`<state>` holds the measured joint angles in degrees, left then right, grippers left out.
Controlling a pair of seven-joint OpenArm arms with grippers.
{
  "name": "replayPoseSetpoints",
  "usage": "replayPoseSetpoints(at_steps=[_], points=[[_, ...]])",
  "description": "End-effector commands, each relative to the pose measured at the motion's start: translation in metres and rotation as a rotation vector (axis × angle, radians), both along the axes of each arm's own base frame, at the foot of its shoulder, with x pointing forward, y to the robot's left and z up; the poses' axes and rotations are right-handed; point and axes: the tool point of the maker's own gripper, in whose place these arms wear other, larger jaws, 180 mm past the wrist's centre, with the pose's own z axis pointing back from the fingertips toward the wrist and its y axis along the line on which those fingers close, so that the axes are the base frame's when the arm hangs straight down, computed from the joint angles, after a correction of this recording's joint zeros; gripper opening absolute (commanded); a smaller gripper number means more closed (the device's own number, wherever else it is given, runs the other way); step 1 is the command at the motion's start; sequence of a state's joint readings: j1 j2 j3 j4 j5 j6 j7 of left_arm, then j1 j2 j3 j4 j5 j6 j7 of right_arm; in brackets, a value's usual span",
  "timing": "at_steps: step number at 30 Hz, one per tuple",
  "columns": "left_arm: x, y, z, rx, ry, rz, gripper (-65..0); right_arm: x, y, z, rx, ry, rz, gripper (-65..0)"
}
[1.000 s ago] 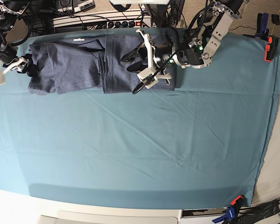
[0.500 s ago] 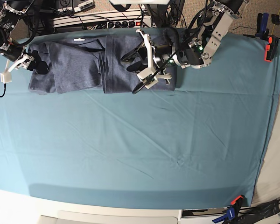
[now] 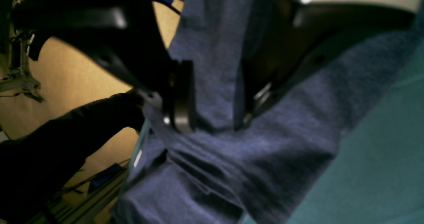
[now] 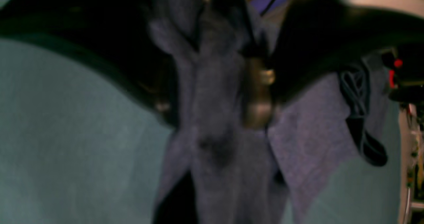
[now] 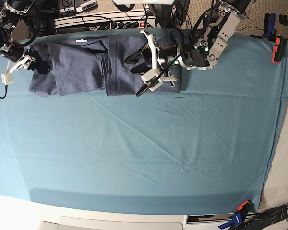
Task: Fold the T-shirt properly
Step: 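Lift the strip end with the right gripper and carry it toward the left gripper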
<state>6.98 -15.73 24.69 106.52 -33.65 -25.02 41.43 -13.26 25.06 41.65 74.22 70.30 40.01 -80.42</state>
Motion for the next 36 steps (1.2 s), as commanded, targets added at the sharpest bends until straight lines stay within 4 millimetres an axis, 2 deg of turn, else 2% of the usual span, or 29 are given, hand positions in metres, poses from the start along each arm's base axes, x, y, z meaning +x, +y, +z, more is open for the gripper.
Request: replayPoseSetpoints(at_steps=[1,2,3,9,16,21,24,30,32,36], points=[[0.005,-0.004,0.014,-0.051,-0.028,0.005,-43.7,0.006,-0.007,0.010,-0.018,-0.029,0.000,-55.1],[0.005,-0.004,0.014,-0.051,-0.028,0.005,-43.7,0.006,-0.006,0.010,-0.018,-0.029,0.000,-61.6],[0.005,-0.004,0.014,-0.051,-0.028,0.005,-43.7,0.005,-0.006,0.010,-0.018,-0.028,0.000,-65.0],[0.005,-0.004,0.014,-0.051,-0.028,0.005,-43.7,0.009,-0.004,0.015,0.006,-0.055,-0.003,-65.0],[0.005,-0.003,0.013,-0.041,-0.030,0.004,-43.7,0.025,0.008,0.046,0.141,-0.206,-0.019,-65.0],[0.005,-0.003,0.013,-0.041,-0.030,0.004,-43.7,0.026,0.011,0.047,0.142,-0.214,-0.015,-65.0],[0.004,-0.002,0.012,-0.033,-0.028,0.001,-43.7,0.030,0.029,0.053,0.151,-0.254,0.007,-65.0],[0.002,0.003,0.016,0.007,-0.050,-0.020,-43.7,0.037,0.080,0.077,0.164,-0.382,0.066,-65.0],[0.008,0.012,0.020,0.046,-0.089,-0.003,-43.7,0.038,0.092,0.085,0.161,-0.413,0.084,-65.0],[0.037,0.051,0.039,0.120,-0.197,0.105,-44.0,0.034,0.116,0.087,0.166,-0.411,0.148,-65.0]])
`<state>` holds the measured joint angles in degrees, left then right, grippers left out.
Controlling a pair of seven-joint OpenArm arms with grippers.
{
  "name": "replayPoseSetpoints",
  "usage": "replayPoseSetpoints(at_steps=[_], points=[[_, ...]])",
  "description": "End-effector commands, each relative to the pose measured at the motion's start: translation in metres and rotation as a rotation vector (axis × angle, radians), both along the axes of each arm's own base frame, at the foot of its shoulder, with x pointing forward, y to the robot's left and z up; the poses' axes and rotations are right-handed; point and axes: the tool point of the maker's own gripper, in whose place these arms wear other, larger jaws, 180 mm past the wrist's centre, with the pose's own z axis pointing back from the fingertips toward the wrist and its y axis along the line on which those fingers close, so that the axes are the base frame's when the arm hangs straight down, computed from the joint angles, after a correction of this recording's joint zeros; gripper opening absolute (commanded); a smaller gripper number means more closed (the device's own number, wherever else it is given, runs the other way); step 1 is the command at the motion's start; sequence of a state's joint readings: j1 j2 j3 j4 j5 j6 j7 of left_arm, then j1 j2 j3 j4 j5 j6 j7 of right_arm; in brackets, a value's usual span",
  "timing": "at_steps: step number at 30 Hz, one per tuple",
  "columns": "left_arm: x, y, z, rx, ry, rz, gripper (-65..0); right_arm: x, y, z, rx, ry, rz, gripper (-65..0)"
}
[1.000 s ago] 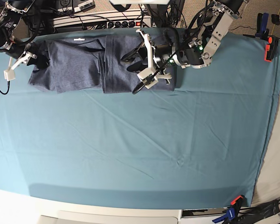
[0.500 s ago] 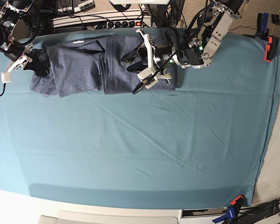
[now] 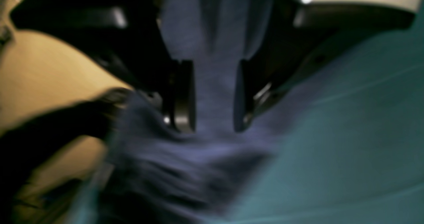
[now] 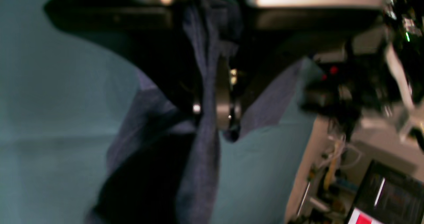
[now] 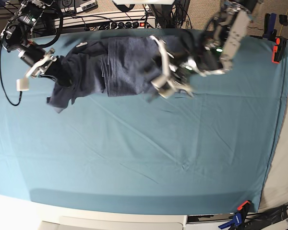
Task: Fold the T-shirt properly
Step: 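Lift the strip end with the right gripper and carry it toward the left gripper, then lay the carried end onto the folded stack with the right gripper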
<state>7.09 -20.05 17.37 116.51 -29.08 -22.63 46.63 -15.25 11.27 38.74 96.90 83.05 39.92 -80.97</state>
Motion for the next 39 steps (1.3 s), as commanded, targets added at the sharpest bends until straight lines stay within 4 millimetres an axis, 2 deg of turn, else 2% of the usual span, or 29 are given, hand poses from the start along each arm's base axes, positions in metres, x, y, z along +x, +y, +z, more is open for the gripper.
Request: replayPoseSetpoints(at_steps=[1,4,8,13,19,24,30,37,38,39], points=[[0.009,0.008,0.019,-0.023,-0.062,0.016,-44.2,0.004,0.006,0.012,0.012,-0.043,0.023,-65.0],[0.026,0.045,0.030,0.040,-0.123,0.083,-44.6,0.002,0.033,0.005,0.042,-0.021,0.101,-65.0],[0.038,0.088,0.031,0.120,-0.134,0.153,-44.6,-0.001,0.077,-0.002,0.117,-0.001,0.196,-65.0],[0.036,0.118,0.025,0.163,-0.115,0.216,-44.6,-0.005,0.129,-0.003,0.214,0.003,0.294,-65.0],[0.026,0.122,0.016,0.167,-0.080,0.225,-44.6,-0.005,0.176,0.003,0.285,-0.010,0.385,-65.0],[0.025,0.121,0.015,0.167,-0.075,0.225,-44.6,-0.009,0.205,-0.007,0.243,0.021,0.452,-65.0],[0.025,0.121,0.015,0.166,-0.076,0.225,-44.6,-0.023,0.220,-0.038,0.078,0.106,0.537,-65.0],[0.025,0.121,0.015,0.164,-0.078,0.225,-44.6,-0.037,0.237,-0.050,0.006,0.138,0.624,-65.0],[0.026,0.121,0.015,0.164,-0.078,0.225,-44.6,-0.039,0.240,-0.052,-0.006,0.143,0.638,-61.7],[0.026,0.121,0.015,0.164,-0.078,0.225,-44.6,-0.042,0.243,-0.054,-0.017,0.147,0.654,-55.5]])
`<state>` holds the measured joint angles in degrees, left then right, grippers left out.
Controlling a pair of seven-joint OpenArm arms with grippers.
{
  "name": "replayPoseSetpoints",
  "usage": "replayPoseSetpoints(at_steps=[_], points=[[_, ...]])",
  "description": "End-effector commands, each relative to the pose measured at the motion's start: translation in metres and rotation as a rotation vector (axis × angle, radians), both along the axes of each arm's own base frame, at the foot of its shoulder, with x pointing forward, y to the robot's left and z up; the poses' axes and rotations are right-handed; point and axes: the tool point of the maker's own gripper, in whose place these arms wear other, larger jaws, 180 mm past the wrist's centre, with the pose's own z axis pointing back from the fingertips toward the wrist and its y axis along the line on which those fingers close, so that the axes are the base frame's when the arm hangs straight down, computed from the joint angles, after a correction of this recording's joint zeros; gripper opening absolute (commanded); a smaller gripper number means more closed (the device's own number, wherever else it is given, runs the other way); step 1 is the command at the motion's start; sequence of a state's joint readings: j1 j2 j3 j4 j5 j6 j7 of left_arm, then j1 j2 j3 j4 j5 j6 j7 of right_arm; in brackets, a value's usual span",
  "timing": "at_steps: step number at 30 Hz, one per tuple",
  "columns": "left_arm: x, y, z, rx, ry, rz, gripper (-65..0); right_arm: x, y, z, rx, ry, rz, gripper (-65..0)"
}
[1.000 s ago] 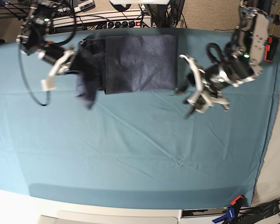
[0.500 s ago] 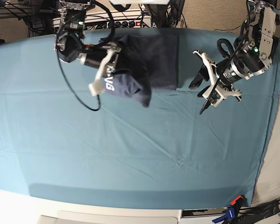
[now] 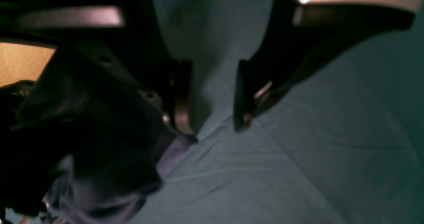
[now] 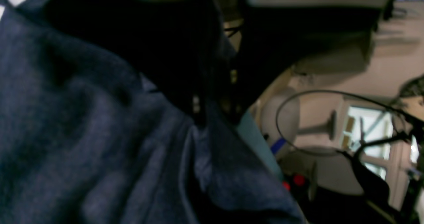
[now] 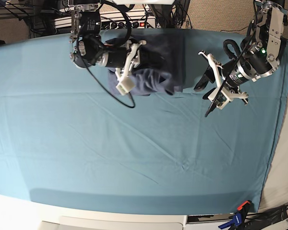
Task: Fold the T-shirt properly
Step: 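Lay the carried end onto the folded stack with the right gripper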
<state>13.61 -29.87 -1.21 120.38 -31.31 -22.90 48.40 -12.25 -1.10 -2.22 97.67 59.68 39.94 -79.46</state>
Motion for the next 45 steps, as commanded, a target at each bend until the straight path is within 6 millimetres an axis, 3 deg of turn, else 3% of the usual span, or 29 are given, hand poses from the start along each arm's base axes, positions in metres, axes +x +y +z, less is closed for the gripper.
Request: replayPoseSetpoints(at_steps=[1,3,4,10,16,24,31,37,45], points=[[0.004,-0.002,0.012,-0.023,-0.042,-0.007,-44.6,-0.004,0.006,0.000,-0.015,-0.007,0.032,-48.7],[0.004,-0.002,0.012,-0.023,-0.042,-0.007,-44.6,-0.007,0.013,0.000,-0.013,-0.013,0.054,-39.5],[0.004,-0.002,0.012,-0.023,-0.042,-0.007,-44.6,-0.009,0.017,0.002,-0.005,-0.015,0.064,-39.0],[0.004,-0.002,0.012,-0.023,-0.042,-0.007,-44.6,-0.018,0.032,0.007,0.027,-0.016,0.114,-39.0],[0.004,-0.002,0.012,-0.022,-0.041,-0.007,-44.6,-0.018,0.030,0.010,-0.009,-0.045,0.132,-39.0],[0.004,-0.002,0.012,-0.022,-0.041,-0.007,-44.6,0.006,0.014,0.048,-0.184,-0.322,0.087,-39.0],[0.005,-0.002,0.013,-0.022,-0.042,-0.007,-44.6,-0.009,0.020,0.057,-0.112,-0.306,0.082,-39.0],[0.005,-0.002,0.012,-0.022,-0.042,-0.007,-44.6,-0.020,0.035,0.080,0.047,-0.290,0.105,-39.0],[0.005,-0.002,0.012,-0.022,-0.042,-0.007,-44.6,-0.059,0.078,0.093,0.139,-0.283,0.282,-39.0]])
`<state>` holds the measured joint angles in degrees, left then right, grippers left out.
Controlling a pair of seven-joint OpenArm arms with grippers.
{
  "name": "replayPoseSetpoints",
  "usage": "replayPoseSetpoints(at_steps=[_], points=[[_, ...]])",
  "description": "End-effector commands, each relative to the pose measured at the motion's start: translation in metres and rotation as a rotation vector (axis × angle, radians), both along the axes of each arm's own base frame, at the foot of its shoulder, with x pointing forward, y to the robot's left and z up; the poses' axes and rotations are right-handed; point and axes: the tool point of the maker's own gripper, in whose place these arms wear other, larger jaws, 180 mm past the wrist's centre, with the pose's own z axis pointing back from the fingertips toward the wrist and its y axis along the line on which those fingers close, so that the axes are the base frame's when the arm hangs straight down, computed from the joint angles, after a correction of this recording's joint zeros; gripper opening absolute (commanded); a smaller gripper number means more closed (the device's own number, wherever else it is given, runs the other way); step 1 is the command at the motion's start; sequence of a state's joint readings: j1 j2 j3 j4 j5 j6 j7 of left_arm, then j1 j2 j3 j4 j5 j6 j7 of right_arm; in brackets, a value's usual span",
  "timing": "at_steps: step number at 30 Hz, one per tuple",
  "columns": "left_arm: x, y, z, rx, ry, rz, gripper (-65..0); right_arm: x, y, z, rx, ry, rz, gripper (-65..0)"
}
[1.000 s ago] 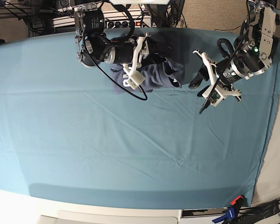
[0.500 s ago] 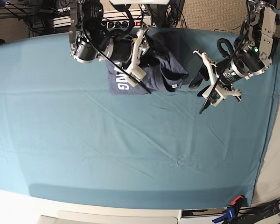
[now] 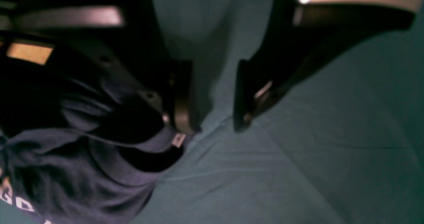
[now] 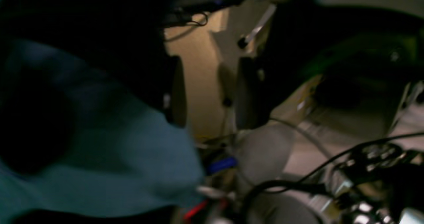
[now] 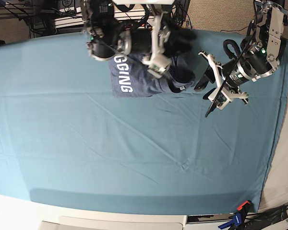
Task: Fold the T-shirt properly
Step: 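Lay the carried end onto the folded stack with the right gripper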
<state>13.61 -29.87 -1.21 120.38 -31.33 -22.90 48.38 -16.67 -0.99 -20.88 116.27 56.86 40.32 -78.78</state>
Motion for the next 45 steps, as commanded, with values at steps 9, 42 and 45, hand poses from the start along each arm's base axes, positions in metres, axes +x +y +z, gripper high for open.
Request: replayPoseSetpoints(at_steps=[9,42,45], points=[[0.004,-0.002,0.012,-0.020,-0.041,-0.007,-44.6,0.029,-0.005,0.033,-0.032,-0.205,-0.121,-44.9],[0.006,0.000,0.012,-0.024,-0.036,0.015,-44.6,0.032,-0.033,-0.062,-0.520,-0.083,-0.364,-65.0],[0.006,0.000,0.012,-0.024,-0.036,0.015,-44.6,0.030,-0.020,-0.051,-0.441,-0.091,-0.315,-65.0]])
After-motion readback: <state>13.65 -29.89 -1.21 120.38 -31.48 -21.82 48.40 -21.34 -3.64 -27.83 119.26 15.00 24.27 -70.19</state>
